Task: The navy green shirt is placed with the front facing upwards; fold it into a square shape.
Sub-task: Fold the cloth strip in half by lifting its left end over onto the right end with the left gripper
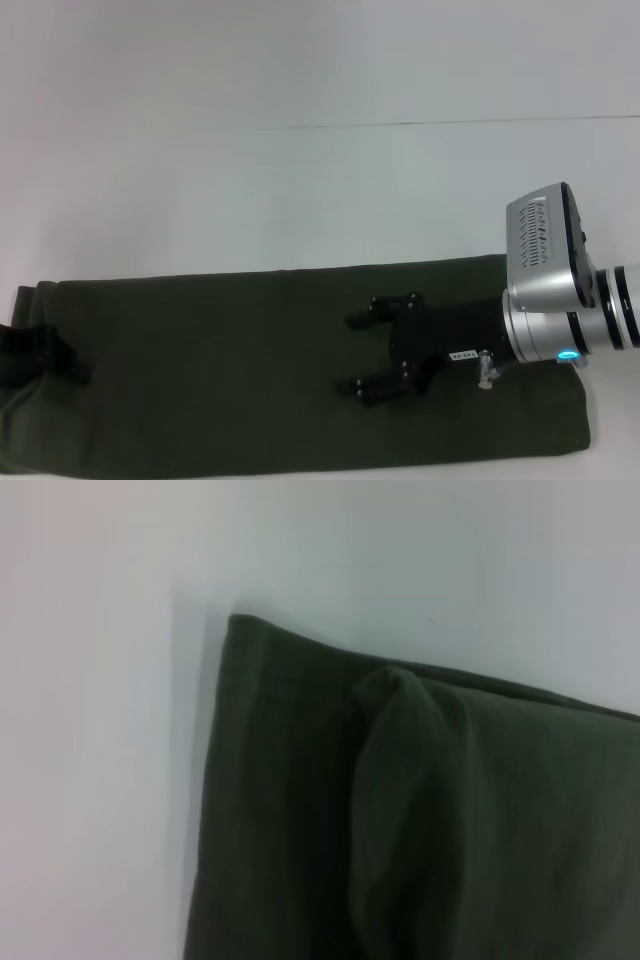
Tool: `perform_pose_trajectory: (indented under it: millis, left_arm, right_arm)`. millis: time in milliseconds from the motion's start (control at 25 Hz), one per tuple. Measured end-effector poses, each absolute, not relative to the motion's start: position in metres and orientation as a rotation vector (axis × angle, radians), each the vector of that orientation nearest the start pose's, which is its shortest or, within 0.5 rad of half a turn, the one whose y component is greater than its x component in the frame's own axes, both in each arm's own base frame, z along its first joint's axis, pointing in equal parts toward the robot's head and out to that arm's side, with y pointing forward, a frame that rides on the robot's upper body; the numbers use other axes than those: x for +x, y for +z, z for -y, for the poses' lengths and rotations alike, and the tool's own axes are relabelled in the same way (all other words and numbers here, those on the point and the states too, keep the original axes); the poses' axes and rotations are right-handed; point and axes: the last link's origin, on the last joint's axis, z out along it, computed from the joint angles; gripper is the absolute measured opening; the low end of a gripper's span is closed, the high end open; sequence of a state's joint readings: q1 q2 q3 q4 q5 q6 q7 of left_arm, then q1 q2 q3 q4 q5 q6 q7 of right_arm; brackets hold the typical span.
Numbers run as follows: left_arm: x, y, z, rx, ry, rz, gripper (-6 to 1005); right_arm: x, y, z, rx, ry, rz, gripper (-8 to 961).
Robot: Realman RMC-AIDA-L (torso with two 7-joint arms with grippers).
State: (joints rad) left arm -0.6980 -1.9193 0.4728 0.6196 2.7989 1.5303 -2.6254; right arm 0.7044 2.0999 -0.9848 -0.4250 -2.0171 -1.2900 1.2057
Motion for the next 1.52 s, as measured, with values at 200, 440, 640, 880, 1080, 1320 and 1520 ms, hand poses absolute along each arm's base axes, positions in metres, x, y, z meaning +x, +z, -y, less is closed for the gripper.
perform_pose_trajectory:
  millis: [200, 440, 640, 880, 1080, 1320, 1520]
  left_arm:
    - [-0.333, 0.059, -0.345, 2.33, -0.108, -2.494, 230]
    - [-0.333, 0.061, -0.348, 2.365, -0.132, -2.49, 65]
    - [-0.337, 0.071, -0.351, 2.393, -0.175, -2.512, 65]
    - [-0.348, 0.105, -0.357, 2.435, -0.219, -2.649, 65]
    - [-0.351, 0.132, -0.36, 2.468, -0.199, -2.727, 64]
    - [-0.357, 0.148, -0.361, 2.489, -0.173, -2.808, 64]
    - [-0.355, 0.145, -0.359, 2.47, -0.172, -2.794, 65]
  right_arm:
    - [0.234, -0.083, -0.342, -2.976, 0.364, -0.32, 916]
    - [0.232, -0.083, -0.343, -2.973, 0.375, -0.32, 916]
    - [0.229, -0.081, -0.344, -2.961, 0.414, -0.329, 915]
    - [0.229, -0.079, -0.345, -2.947, 0.425, -0.333, 915]
    - [0.229, -0.079, -0.346, -2.94, 0.43, -0.336, 916]
    - [0.228, -0.078, -0.346, -2.935, 0.442, -0.34, 916]
    - [0.228, -0.078, -0.347, -2.933, 0.445, -0.341, 916]
